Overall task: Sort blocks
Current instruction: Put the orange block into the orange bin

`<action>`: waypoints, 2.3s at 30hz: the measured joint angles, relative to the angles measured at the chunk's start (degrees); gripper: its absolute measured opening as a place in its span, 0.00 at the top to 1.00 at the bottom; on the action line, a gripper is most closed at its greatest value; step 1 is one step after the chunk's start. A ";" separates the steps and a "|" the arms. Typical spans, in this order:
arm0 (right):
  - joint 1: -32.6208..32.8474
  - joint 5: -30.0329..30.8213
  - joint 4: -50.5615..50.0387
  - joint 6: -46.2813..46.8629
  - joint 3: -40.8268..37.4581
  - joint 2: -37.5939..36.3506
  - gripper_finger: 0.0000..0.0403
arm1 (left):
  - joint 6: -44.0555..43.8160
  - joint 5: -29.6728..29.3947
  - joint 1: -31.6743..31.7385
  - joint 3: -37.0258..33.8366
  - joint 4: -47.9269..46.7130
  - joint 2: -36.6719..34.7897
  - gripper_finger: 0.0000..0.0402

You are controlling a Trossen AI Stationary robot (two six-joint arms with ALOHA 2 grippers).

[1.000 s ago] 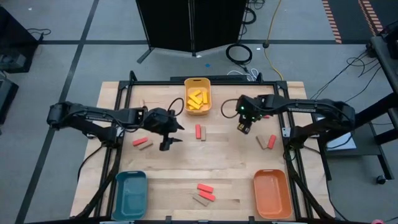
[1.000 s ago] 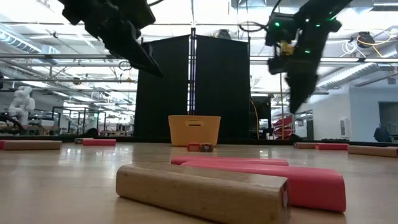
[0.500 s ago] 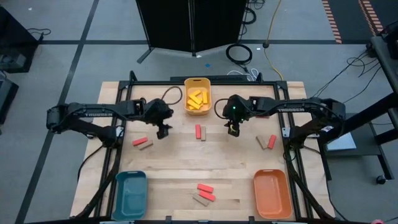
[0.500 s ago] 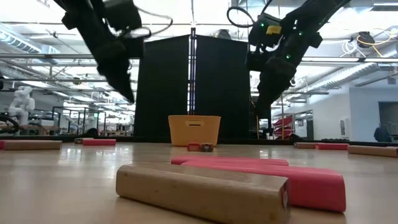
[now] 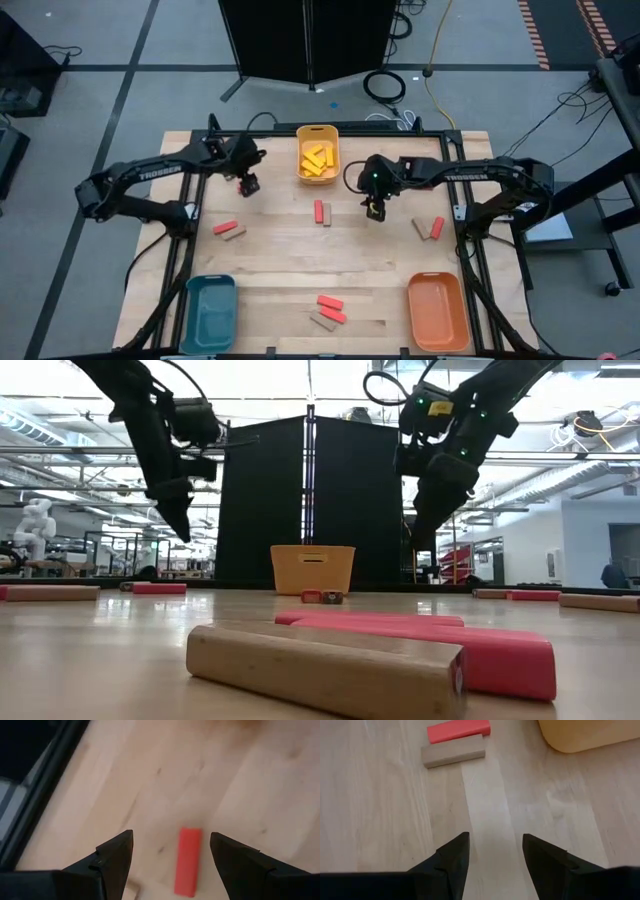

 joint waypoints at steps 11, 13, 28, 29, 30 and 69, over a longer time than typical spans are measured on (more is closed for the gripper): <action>-0.02 -0.02 0.79 -0.04 0.00 0.00 0.57 | 5.82 0.36 1.89 -0.02 -1.05 11.45 0.35; -0.02 -0.02 0.77 -0.04 0.00 0.00 0.57 | 6.02 0.44 1.93 -0.02 -1.09 12.84 0.35; -0.02 0.04 1.23 -0.65 0.00 -0.02 0.57 | 7.62 7.49 4.99 0.23 -1.02 20.23 0.35; -0.02 0.04 1.22 -0.64 0.00 -0.02 0.57 | 7.62 7.49 4.98 0.22 -1.00 20.24 0.36; -0.02 0.04 1.23 -0.66 0.00 -0.02 0.57 | 7.62 7.50 4.97 0.20 -0.99 20.13 0.37; 0.14 -1.42 7.69 1.88 0.00 -0.04 0.57 | 3.12 38.50 3.17 -0.11 7.75 -0.85 0.78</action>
